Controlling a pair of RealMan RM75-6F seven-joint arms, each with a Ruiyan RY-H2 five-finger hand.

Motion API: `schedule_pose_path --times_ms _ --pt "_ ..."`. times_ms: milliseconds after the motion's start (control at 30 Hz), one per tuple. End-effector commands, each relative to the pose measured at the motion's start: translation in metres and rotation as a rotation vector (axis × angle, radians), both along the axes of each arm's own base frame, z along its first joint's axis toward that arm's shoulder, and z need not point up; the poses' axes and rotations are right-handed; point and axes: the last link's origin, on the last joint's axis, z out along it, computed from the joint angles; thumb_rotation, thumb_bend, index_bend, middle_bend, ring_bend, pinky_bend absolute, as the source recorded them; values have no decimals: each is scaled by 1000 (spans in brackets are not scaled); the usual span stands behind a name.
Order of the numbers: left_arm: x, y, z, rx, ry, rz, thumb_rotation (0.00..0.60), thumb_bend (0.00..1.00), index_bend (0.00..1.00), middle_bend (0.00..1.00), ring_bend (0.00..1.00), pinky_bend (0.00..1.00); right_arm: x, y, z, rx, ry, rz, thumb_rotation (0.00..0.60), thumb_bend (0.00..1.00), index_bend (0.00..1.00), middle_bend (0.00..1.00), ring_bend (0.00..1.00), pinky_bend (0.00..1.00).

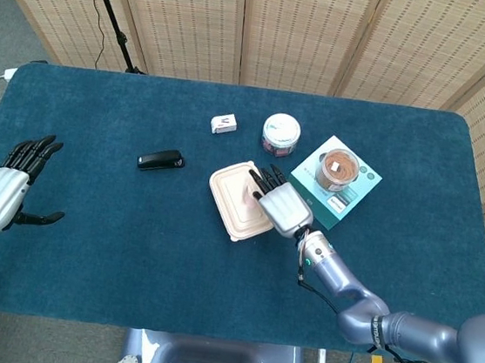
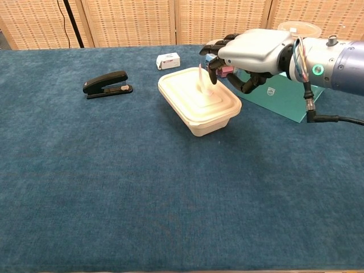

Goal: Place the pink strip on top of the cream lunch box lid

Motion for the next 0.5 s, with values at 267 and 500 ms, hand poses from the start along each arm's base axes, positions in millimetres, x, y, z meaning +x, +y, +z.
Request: schedule_pose_path --times_ms 267,500 --pt "-1 1 1 4 -2 4 600 0 0 0 0 0 -3 4 -9 28 -6 -7 600 810 329 0 0 0" --pt "-1 1 1 3 -2 5 600 0 0 0 0 0 -5 1 -11 24 0 -16 600 811 329 0 0 0"
